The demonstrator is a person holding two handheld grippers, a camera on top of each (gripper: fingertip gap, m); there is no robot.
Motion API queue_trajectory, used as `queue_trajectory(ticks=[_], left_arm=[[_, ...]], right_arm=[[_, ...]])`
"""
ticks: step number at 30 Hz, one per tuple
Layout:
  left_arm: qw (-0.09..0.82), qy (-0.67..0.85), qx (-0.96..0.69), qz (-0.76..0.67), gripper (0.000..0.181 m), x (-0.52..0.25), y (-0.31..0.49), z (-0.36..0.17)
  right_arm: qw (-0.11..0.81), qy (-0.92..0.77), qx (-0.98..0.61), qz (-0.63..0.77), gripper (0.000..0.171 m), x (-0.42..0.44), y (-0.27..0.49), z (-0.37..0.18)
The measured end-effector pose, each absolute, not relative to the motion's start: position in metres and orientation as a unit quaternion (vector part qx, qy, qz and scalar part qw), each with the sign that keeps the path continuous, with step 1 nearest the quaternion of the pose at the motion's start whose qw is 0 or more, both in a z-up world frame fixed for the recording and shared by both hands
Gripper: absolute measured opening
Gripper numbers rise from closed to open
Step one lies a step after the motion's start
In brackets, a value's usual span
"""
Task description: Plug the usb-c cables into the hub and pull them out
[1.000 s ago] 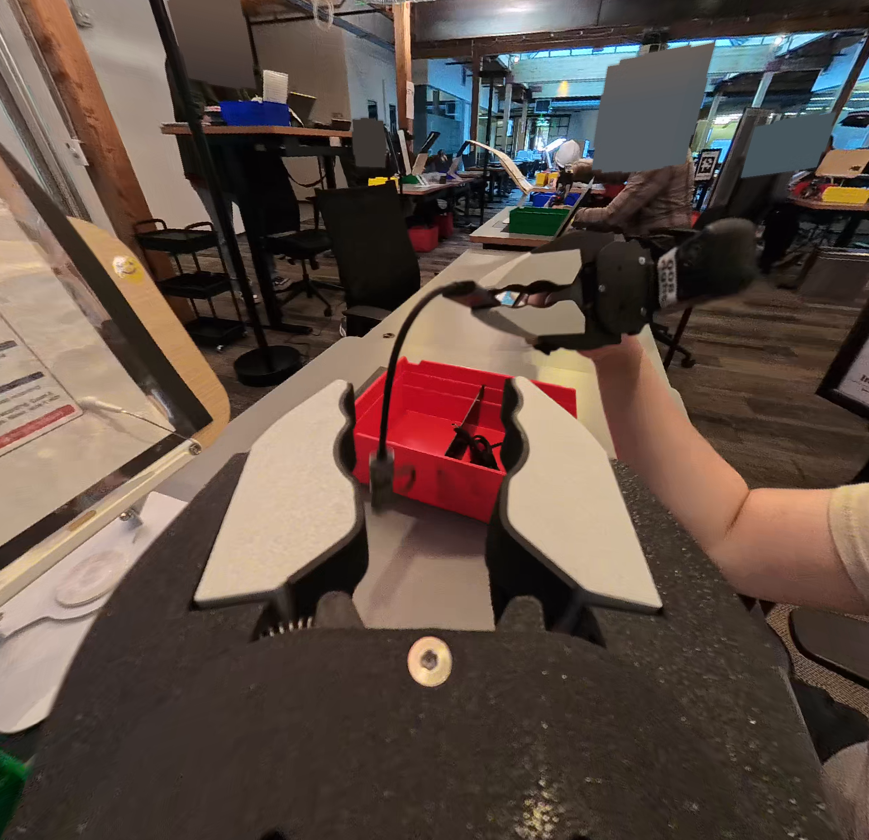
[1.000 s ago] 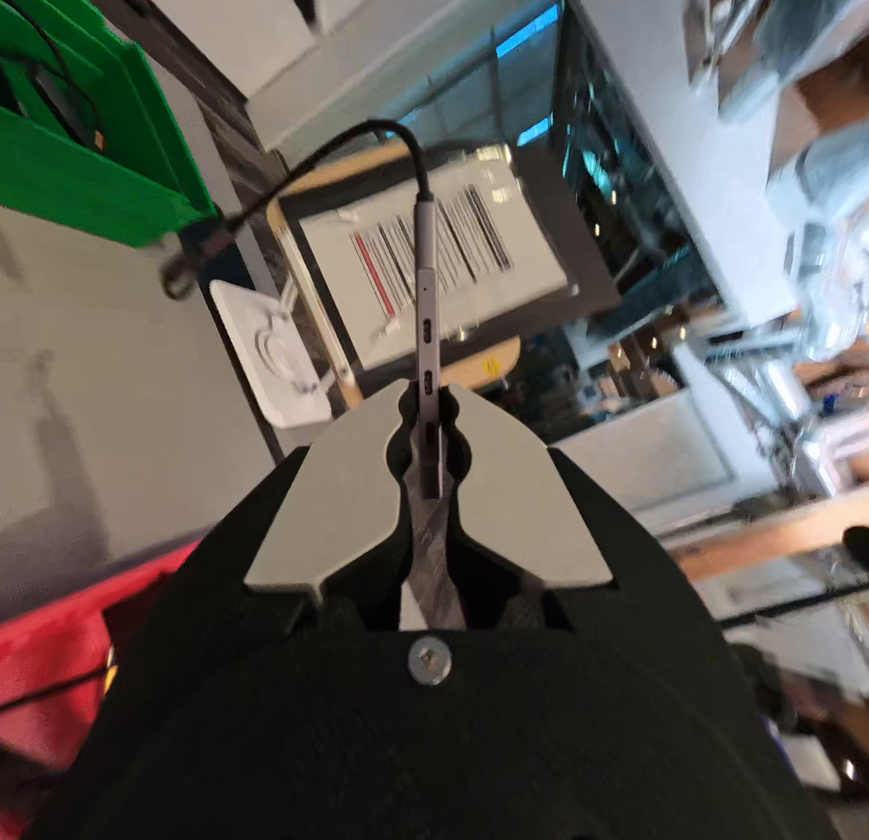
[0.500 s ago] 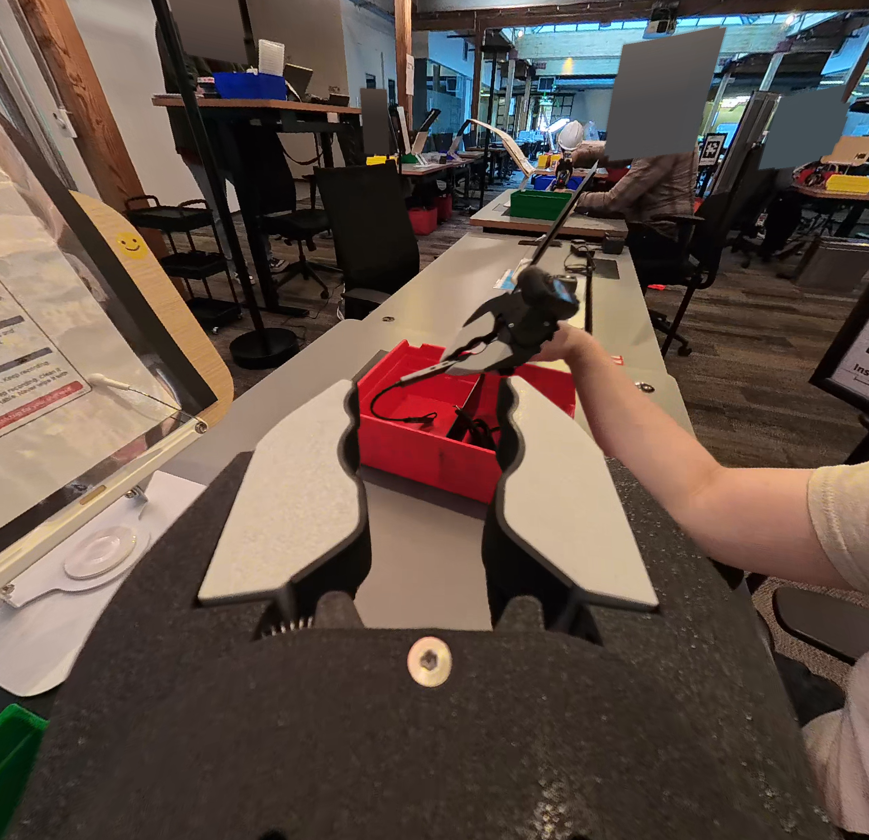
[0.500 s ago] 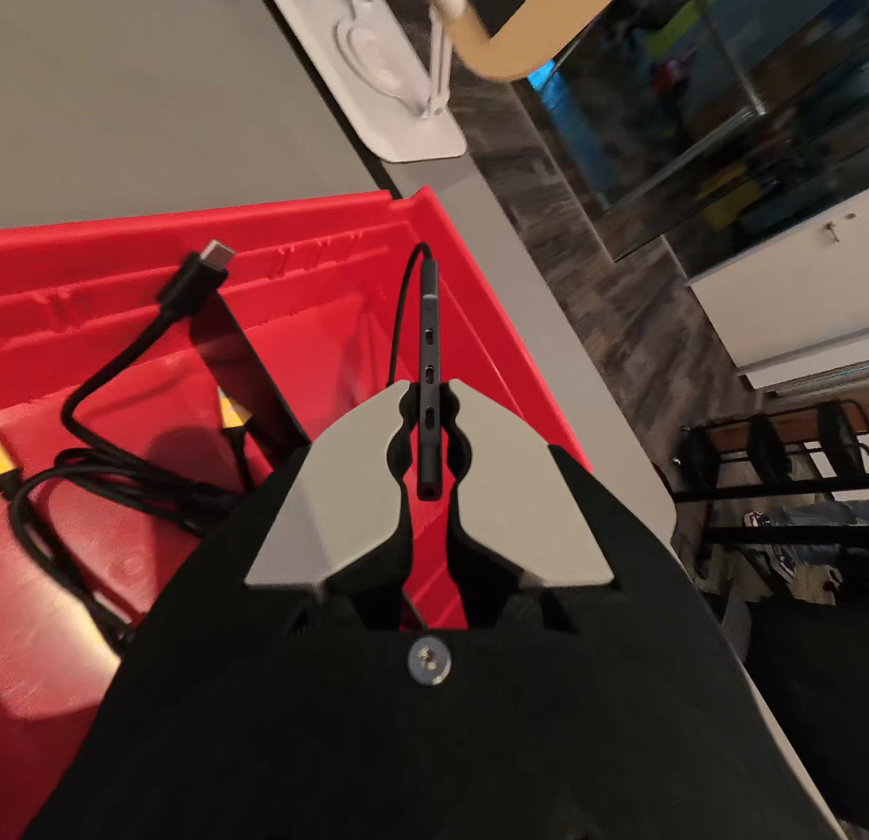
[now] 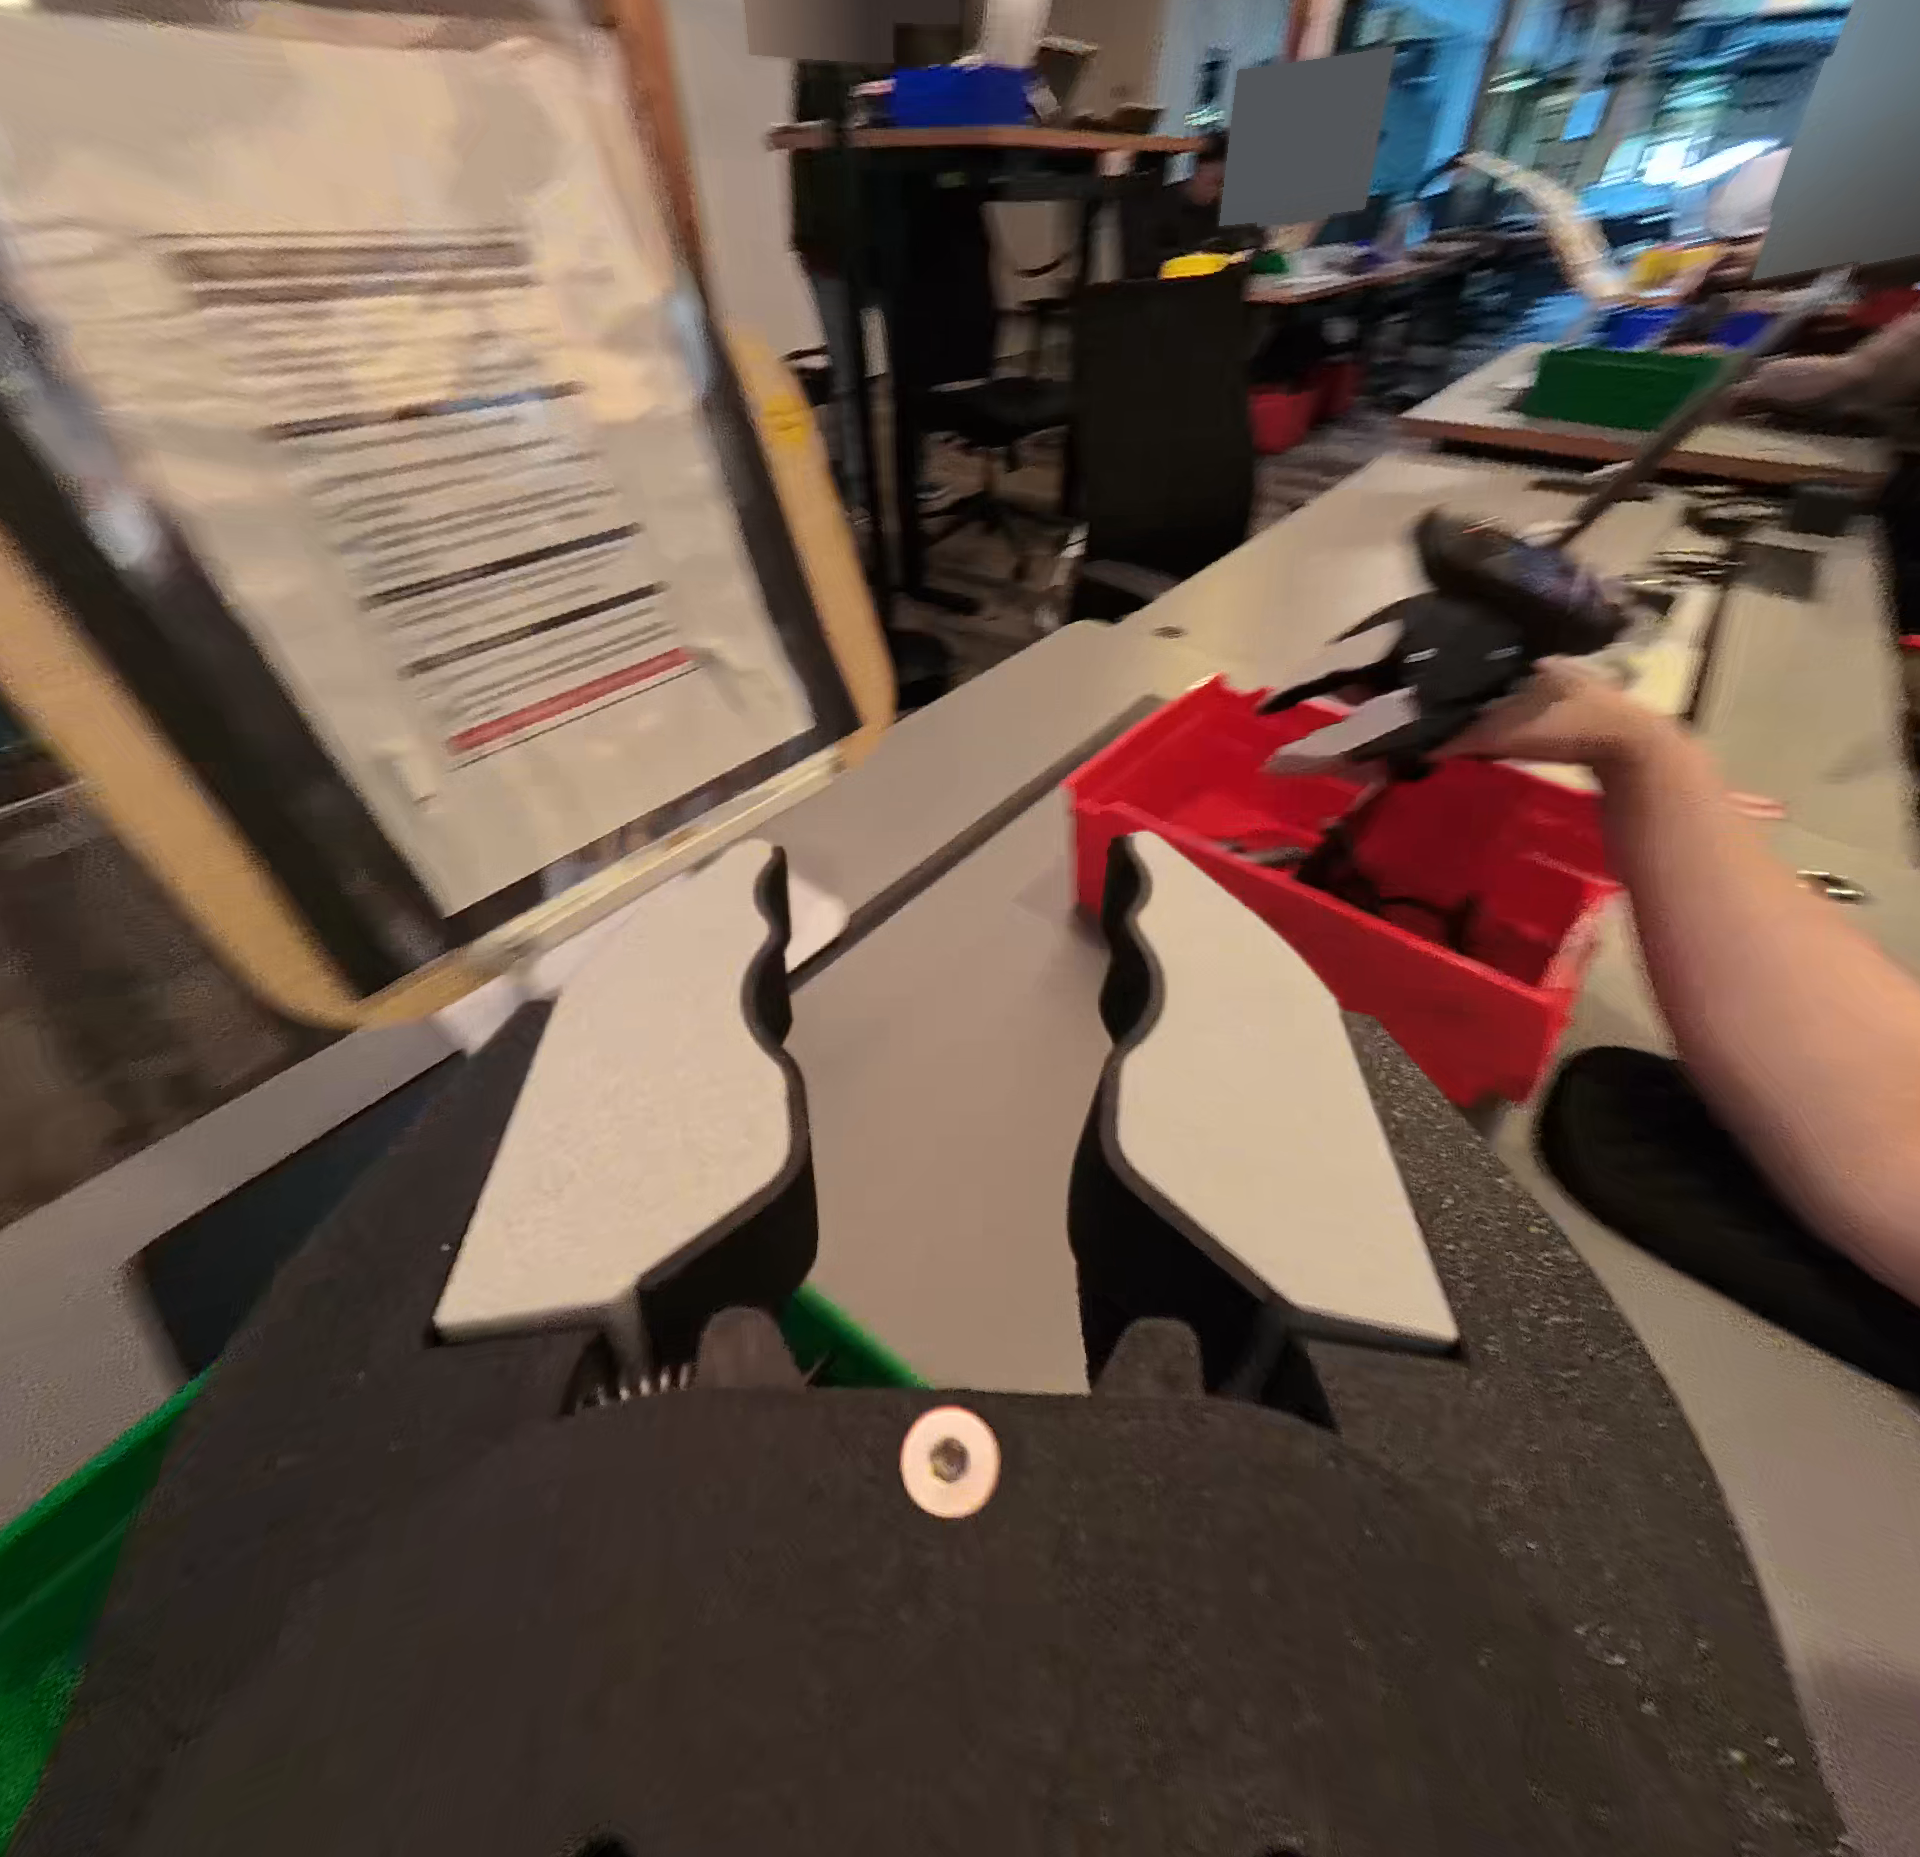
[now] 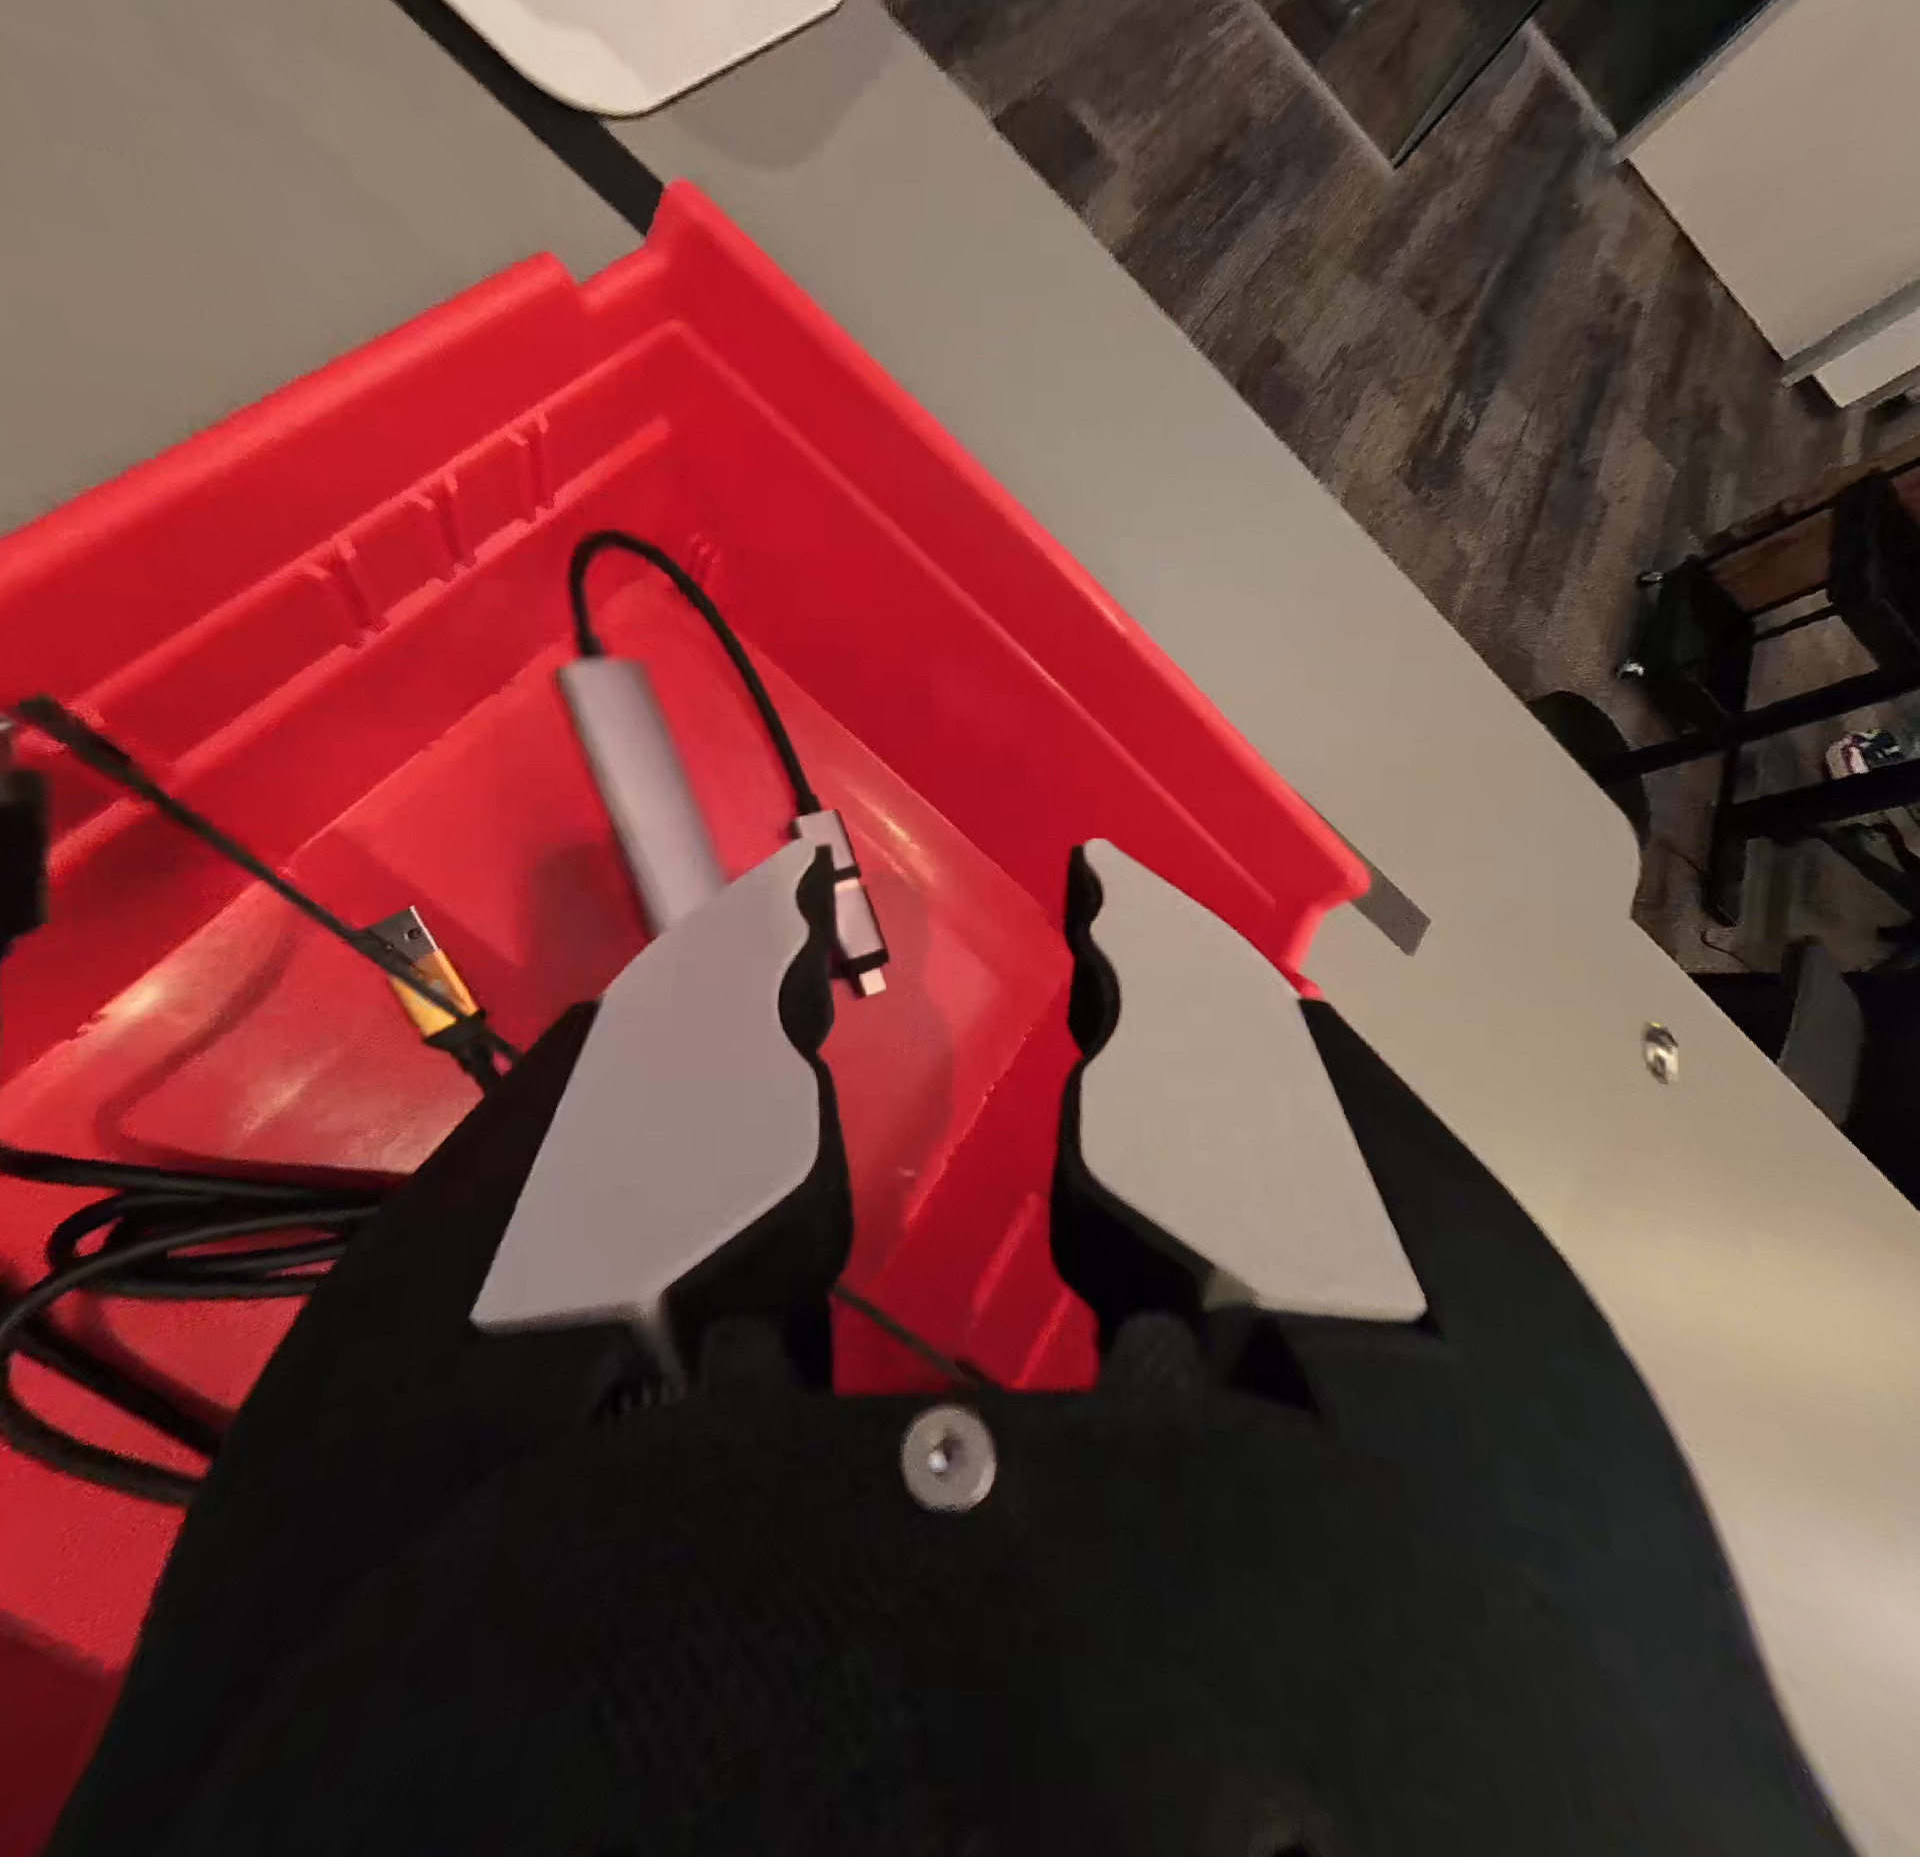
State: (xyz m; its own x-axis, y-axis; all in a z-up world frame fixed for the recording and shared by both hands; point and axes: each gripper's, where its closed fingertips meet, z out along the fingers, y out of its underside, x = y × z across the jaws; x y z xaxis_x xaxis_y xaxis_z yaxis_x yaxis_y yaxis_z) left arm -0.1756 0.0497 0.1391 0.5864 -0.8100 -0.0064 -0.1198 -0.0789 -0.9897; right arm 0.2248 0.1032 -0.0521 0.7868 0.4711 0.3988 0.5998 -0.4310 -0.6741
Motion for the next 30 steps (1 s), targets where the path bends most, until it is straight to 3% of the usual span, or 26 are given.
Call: queue_trajectory(ticks=[6, 12, 18, 25, 28, 30], left_arm=[[0.509, 0.299, -0.793, -0.15, 0.049, -0.27, 0.083, 0.075], [0.354, 0.242, -0.885, -0.182, 0.045, -0.284, 0.1, 0.003], [0.216, 0.18, -0.956, -0.083, 0.045, -0.287, 0.113, -0.057], [0.115, 0.164, -0.976, -0.087, 0.049, -0.276, 0.106, -0.092], [0.106, 0.161, -0.979, -0.074, 0.032, -0.278, 0.109, -0.098], [0.096, 0.172, -0.979, -0.057, 0.029, -0.282, 0.108, -0.1]], right_arm=[[0.525, -0.292, -0.794, -0.093, 0.043, 0.228, 0.081, 0.017], [0.605, -0.32, -0.721, -0.105, 0.043, 0.191, 0.064, 0.076], [0.588, -0.353, -0.715, -0.138, 0.043, 0.175, 0.064, 0.077], [0.563, -0.374, -0.721, -0.151, 0.043, 0.167, 0.068, 0.067], [0.565, -0.381, -0.717, -0.15, 0.043, 0.162, 0.067, 0.069], [0.567, -0.383, -0.714, -0.148, 0.042, 0.16, 0.067, 0.07]])
